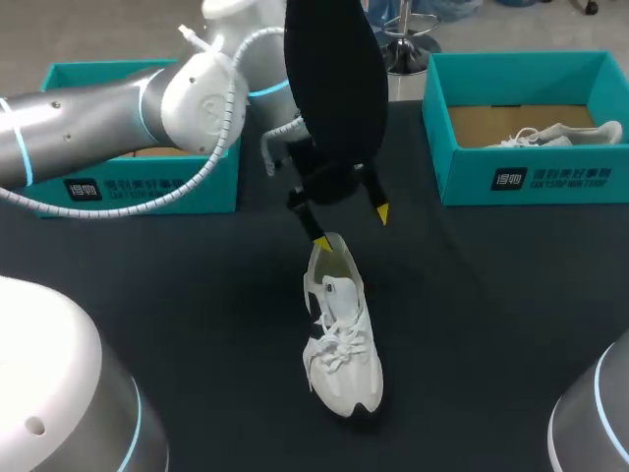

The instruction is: Take the shoe out of the shoebox, open the shoe tongue, remove and reinsert the insole, then place the shoe into the shoebox

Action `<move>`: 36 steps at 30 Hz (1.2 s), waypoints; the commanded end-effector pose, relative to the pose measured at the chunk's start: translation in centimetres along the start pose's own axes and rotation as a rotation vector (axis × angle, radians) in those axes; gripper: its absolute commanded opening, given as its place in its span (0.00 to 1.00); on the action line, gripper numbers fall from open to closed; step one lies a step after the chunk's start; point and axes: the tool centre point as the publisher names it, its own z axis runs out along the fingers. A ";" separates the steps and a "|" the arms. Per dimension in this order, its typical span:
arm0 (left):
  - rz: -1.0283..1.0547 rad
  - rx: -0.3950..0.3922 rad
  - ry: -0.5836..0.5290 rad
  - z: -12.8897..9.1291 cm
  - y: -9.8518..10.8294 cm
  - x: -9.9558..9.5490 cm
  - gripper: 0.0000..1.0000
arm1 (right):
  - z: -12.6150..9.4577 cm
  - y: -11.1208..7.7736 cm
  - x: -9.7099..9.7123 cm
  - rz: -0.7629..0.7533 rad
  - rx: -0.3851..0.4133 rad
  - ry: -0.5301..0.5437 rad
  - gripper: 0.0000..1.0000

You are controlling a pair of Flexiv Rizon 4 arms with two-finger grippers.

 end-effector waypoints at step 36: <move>-0.119 0.193 -1.288 -11.1 -2.3 4.5 1.00 | 0.1 0.2 0.0 0.001 0.003 -0.002 0.00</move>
